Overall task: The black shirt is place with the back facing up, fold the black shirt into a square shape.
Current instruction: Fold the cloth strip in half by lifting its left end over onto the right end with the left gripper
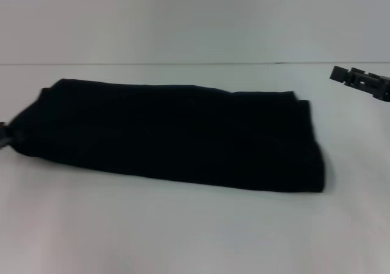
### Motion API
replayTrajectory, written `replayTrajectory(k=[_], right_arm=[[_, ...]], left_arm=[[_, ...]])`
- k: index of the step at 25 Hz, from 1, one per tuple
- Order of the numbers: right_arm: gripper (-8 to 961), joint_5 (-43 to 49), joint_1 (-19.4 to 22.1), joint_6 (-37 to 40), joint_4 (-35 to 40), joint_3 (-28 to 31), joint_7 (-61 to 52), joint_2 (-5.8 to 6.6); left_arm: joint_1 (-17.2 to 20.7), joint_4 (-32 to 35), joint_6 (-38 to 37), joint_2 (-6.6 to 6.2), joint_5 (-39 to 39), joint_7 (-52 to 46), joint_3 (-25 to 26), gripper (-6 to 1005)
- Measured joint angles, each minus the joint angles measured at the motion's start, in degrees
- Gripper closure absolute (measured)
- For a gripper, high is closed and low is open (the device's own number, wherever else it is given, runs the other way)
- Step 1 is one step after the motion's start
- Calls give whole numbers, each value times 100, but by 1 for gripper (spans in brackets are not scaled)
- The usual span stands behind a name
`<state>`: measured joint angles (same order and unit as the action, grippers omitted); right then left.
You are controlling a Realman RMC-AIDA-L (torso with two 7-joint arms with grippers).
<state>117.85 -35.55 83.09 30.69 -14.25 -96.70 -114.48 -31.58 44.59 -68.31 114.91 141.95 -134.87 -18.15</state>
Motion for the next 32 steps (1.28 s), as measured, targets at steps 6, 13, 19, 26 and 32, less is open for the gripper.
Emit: replayTrajectory(k=[6,13,19,26,32], right_arm=[[33,0,-145,-157,-68,-163,4,-57],[33,-5,-103,-149,-72,-143,4,-77],[33,-114,183,-83,16,-35,-1,20],[33,-893,1077,130,51,9,2,410],[33,-1180,1599,303,57,29,121,694]], left_arm=[[211,486,-289,-144,44,3,357,931],[-62,669,-903,-242,-84,188,313,930],[-844,429,-1564,-143,-913,433,-372,930],[-2111,-177,-766,627,-1466,439,-1944,931],[-2692,-2544,1138,976,-2787,991,-3224,931]])
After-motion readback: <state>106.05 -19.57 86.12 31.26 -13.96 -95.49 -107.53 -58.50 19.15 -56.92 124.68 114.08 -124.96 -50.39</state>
